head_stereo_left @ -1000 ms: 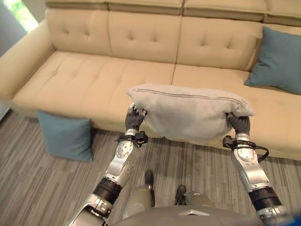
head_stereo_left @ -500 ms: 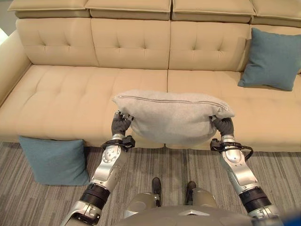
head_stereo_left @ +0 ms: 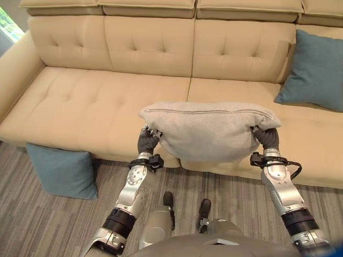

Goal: Pick up all the scattered cushions and arrange them neatly on the sofa.

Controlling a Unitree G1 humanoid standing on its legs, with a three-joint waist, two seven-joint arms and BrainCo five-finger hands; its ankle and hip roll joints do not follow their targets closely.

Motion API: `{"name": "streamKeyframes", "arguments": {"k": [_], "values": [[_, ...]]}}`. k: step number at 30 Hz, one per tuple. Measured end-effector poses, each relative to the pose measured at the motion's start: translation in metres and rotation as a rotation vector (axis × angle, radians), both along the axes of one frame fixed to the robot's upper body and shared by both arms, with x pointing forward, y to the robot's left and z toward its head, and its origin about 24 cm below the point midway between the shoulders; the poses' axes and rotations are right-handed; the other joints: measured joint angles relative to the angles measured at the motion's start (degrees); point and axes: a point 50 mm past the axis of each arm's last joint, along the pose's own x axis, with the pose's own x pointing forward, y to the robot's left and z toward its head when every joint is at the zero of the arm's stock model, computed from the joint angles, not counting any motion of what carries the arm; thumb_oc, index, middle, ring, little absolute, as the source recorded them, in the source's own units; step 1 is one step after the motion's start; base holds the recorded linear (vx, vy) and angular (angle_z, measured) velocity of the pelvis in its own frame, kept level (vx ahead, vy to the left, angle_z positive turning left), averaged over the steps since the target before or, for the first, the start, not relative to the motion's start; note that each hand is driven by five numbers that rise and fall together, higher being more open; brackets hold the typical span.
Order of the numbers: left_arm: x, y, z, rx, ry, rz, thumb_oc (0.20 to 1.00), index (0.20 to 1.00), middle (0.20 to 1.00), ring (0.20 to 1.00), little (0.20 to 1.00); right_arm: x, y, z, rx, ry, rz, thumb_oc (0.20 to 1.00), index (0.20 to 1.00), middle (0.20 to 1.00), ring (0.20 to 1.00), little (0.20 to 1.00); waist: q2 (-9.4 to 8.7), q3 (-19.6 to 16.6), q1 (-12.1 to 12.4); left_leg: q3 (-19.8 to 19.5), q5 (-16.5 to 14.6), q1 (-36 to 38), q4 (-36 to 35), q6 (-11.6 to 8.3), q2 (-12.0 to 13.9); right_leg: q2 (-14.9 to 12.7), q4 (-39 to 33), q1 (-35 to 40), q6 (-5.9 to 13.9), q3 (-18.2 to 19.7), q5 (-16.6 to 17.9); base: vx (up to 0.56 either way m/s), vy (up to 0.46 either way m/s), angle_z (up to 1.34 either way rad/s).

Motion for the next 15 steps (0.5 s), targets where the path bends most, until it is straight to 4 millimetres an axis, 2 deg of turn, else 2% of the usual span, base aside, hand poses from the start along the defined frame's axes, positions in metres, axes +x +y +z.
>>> {"name": "streamKeyframes", "arguments": {"k": [1, 3, 4, 5, 6, 7, 9, 11, 12, 14, 15], "values": [[0.001, -0.002, 0.0, 0.001, 0.003, -0.005, 0.2, 0.2, 0.2, 0.2, 0.2, 0.0, -0.003, 0.001, 0.0, -0.004, -0.012, 0.2, 0.2, 0.2, 0.2, 0.2, 0.06, 0.1, 0.1, 0.3, 0.7, -1.1, -3.8, -0.17, 0.1, 0.5, 0.0, 0.2, -0.21, 0.0, -0.1, 0.31, 0.212, -0.05], [0.0, -0.002, -0.001, 0.003, 0.007, -0.01, 0.2, 0.2, 0.2, 0.2, 0.2, 0.0, -0.001, 0.0, 0.01, -0.004, -0.019, 0.2, 0.2, 0.2, 0.2, 0.2, 0.52, 0.1, 0.3, 0.3, 1.2, -1.7, -3.4, 0.56, 0.1, 0.7, 0.0, 1.4, 0.22, 0.0, -0.9, 0.3, 0.226, -0.21], [-0.001, -0.001, -0.003, 0.005, 0.015, -0.007, 0.2, 0.2, 0.2, 0.2, 0.2, 0.0, 0.001, -0.001, 0.017, -0.002, -0.017, 0.2, 0.2, 0.2, 0.2, 0.2, 1.08, 0.0, 0.4, 0.5, 1.7, -0.3, -3.0, 1.56, 0.1, 0.7, 0.7, 2.5, 0.83, 0.4, -1.5, 0.17, 0.178, -0.37], [-0.004, 0.0, -0.006, 0.006, 0.028, -0.005, 0.2, 0.2, 0.2, 0.2, 0.2, -0.001, 0.001, -0.002, 0.012, 0.003, -0.012, 0.2, 0.2, 0.2, 0.2, 0.2, 2.95, -0.6, 0.4, 0.3, 2.2, 2.9, -4.2, 2.19, 0.3, 0.9, 2.6, 3.4, 1.58, 1.5, -2.8, 0.17, 0.205, -0.38], [-0.004, -0.001, -0.006, 0.004, 0.028, -0.009, 0.2, 0.2, 0.2, 0.2, 0.2, -0.001, 0.001, -0.002, 0.013, 0.003, -0.012, 0.2, 0.2, 0.2, 0.2, 0.2, 3.78, -0.9, 0.1, 0.5, 5.7, 4.5, -5.6, 4.63, -0.3, 0.1, 4.6, 3.7, 2.69, 2.1, -4.3, 0.14, 0.199, -0.26], [-0.003, 0.001, -0.002, 0.016, 0.013, -0.011, 0.2, 0.2, 0.2, 0.2, 0.2, -0.001, 0.004, 0.002, 0.019, -0.015, -0.003, 0.2, 0.2, 0.2, 0.2, 0.2, 3.4, -0.9, -0.1, 1.6, 5.1, 6.6, -6.8, 6.23, -3.2, -3.3, 8.7, 3.1, 4.69, 4.0, -7.1, 0.13, 0.249, -0.06], [0.001, 0.007, 0.004, 0.037, -0.011, -0.009, 0.2, 0.2, 0.2, 0.2, 0.2, 0.001, 0.009, 0.008, 0.033, -0.041, 0.014, 0.2, 0.2, 0.2, 0.2, 0.2, 3.47, -1.0, 0.3, 2.1, 4.0, 7.5, -6.7, 7.76, -6.3, -7.4, 16.1, 0.2, 7.08, 6.4, -9.7, 0.09, 0.229, -0.05], [0.005, 0.018, 0.009, 0.064, -0.027, 0.013, 0.2, 0.2, 0.2, 0.2, 0.2, 0.004, 0.022, 0.008, 0.061, -0.044, 0.051, 0.2, 0.2, 0.2, 0.2, 0.2, 3.75, -0.7, 0.8, 2.3, 3.0, 8.7, -6.6, 9.2, -6.6, -9.8, 32.5, -8.2, 9.49, 8.7, -11.9, 0.11, 0.121, -0.12], [0.005, 0.021, 0.01, 0.075, -0.028, 0.02, 0.2, 0.2, 0.2, 0.2, 0.2, 0.003, 0.026, 0.006, 0.069, -0.038, 0.059, 0.2, 0.2, 0.2, 0.2, 0.2, 3.74, -0.6, 0.6, 2.2, 2.3, 9.9, -6.7, 9.84, -6.8, -9.7, 34.5, -9.7, 10.39, 9.7, -12.5, 0.13, 0.023, 0.09], [0.004, 0.024, 0.009, 0.073, -0.032, 0.03, 0.2, 0.2, 0.2, 0.2, 0.2, 0.003, 0.027, 0.005, 0.068, -0.033, 0.067, 0.2, 0.2, 0.2, 0.2, 0.2, 3.68, -0.7, 0.6, 2.1, 1.5, 12.9, -7.9, 8.97, -7.0, -8.8, 28.9, -10.4, 10.12, 11.5, -12.1, 0.18, -0.03, 0.13], [0.002, 0.025, 0.008, 0.07, -0.032, 0.035, 0.2, 0.2, 0.2, 0.2, 0.2, 0.004, 0.027, 0.007, 0.065, -0.037, 0.072, 0.2, 0.2, 0.2, 0.2, 0.2, 3.3, -1.0, 1.0, 2.1, 0.1, 13.5, -8.4, 8.03, -7.1, -7.8, 24.8, -11.9, 10.47, 12.6, -11.4, 0.17, -0.072, -0.11]]}}
